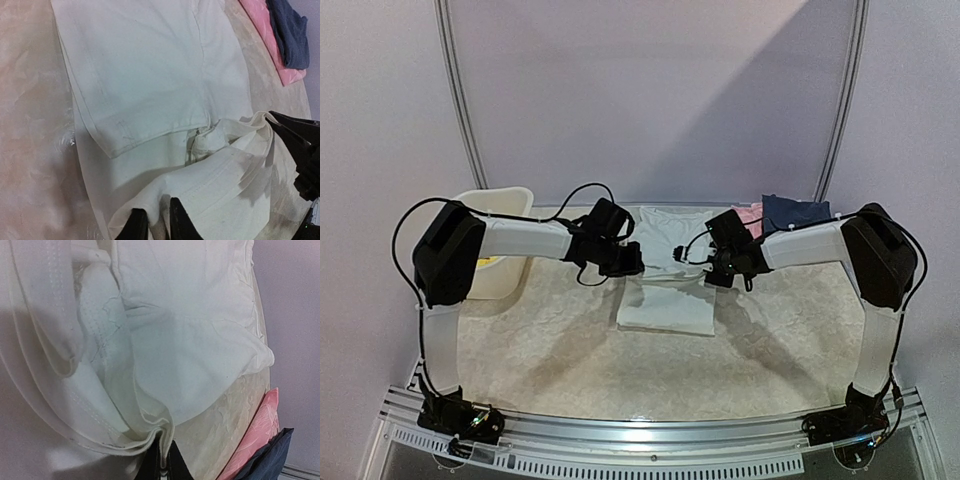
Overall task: Fold and stack the mixed laundry pile
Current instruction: Fold the rectangle-folded T-shirt at the center of the board.
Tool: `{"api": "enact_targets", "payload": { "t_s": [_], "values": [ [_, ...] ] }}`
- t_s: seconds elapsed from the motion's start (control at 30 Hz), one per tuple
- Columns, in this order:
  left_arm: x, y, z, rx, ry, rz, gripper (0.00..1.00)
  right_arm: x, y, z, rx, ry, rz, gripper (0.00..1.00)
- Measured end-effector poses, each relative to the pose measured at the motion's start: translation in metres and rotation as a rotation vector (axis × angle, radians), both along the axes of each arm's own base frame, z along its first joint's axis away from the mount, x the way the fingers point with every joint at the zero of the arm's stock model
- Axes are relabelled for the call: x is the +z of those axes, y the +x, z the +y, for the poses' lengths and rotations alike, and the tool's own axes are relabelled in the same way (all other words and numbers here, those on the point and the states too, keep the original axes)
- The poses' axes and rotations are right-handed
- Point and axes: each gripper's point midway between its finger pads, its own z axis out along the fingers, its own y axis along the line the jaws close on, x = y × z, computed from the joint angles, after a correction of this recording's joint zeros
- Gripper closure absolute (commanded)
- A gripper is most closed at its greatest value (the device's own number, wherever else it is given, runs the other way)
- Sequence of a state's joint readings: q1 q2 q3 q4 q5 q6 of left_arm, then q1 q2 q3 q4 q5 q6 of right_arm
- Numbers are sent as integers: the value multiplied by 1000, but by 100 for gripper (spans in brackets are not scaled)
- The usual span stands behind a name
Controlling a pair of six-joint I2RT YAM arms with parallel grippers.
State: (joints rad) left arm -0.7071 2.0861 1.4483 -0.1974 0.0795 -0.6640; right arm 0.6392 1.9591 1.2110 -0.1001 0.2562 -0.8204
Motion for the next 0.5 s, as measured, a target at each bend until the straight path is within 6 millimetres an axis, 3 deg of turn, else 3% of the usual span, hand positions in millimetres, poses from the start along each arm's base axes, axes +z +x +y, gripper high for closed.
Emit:
{"api": "enact_targets", "payload": {
  "t_s": [0.13, 0.27, 0.4, 0.5],
  "values": [
    [2, 4, 2, 4, 1, -11, 73, 3, 9, -4, -29, 16, -21, 51],
    [9, -1, 14, 23, 19, -27, 62, 14, 10, -10, -73, 63, -14, 43],
    [45, -13, 35, 35, 34, -81, 51, 66, -1, -20, -118, 187, -7, 41],
    [83, -25, 47, 38, 11, -140, 50, 123, -11, -36, -169, 366, -2, 41]
  ]
}}
